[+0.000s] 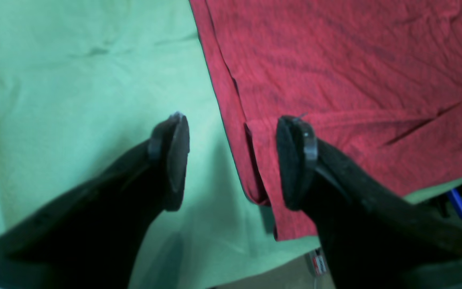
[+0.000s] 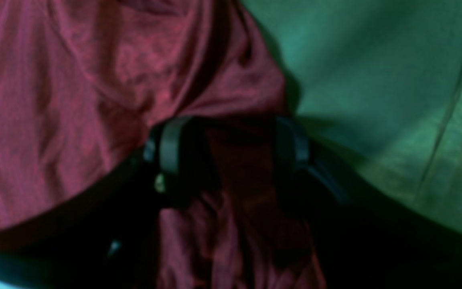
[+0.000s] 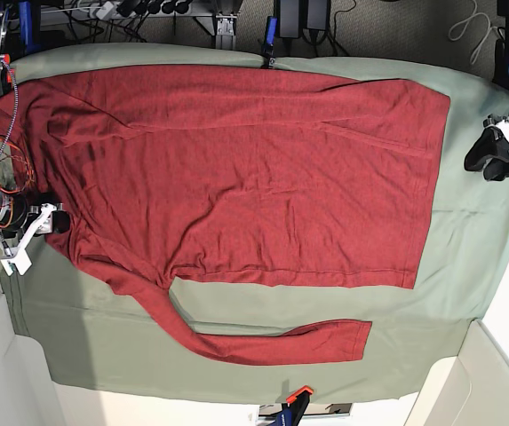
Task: Fold the T-shirt properly
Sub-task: 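Grasp the hem corner with the left gripper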
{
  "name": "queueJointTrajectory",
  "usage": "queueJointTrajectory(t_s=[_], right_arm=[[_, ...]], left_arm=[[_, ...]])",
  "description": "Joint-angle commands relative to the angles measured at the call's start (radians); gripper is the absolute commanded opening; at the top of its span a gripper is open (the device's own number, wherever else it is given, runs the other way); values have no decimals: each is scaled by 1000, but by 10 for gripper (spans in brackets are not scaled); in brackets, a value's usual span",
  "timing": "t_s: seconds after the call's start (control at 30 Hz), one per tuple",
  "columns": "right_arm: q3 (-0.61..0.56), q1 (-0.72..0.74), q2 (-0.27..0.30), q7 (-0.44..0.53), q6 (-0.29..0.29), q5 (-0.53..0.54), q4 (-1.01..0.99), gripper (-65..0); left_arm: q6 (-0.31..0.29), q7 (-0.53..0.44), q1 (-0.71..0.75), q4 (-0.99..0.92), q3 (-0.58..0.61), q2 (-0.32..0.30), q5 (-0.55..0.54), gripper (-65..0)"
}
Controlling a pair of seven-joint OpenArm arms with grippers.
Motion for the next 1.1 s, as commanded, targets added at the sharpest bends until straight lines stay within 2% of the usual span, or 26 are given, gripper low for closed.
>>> queueJointTrajectory(t_s=[0.0, 0.23, 0.3, 0.37, 0.47, 0.57, 0.8, 0.93, 1.07], right_arm=[[5, 24, 14, 6, 4, 4, 11, -346], [5, 24, 14, 4, 4, 4, 11, -346], [5, 24, 14, -3, 4, 5, 11, -346], [5, 24, 14, -10, 4, 5, 11, -346], [5, 24, 14, -21, 4, 5, 11, -346], [5, 24, 14, -21, 4, 5, 11, -346], [5, 24, 14, -21, 4, 5, 11, -346], [5, 24, 14, -21, 5, 5, 11, -346], [5, 24, 14, -26, 5, 5, 11, -346]], left_arm=[[-2, -30, -11, 13, -11, -25, -6, -276], [-2, -41, -113, 12, 25, -25, 22, -276], [-2, -56, -164, 6, 76, -25, 61, -276], [-2, -103, -222, -8, 150, -25, 148, -276], [73, -149, -332, -55, 264, -12, 252, -276], [82, -135, -460, -130, 369, 10, 264, -276], [82, -131, -759, -447, 554, 113, 329, -276], [82, -161, -909, -722, 569, 183, 331, -276], [80, -239, -1003, -929, 569, 199, 414, -276]])
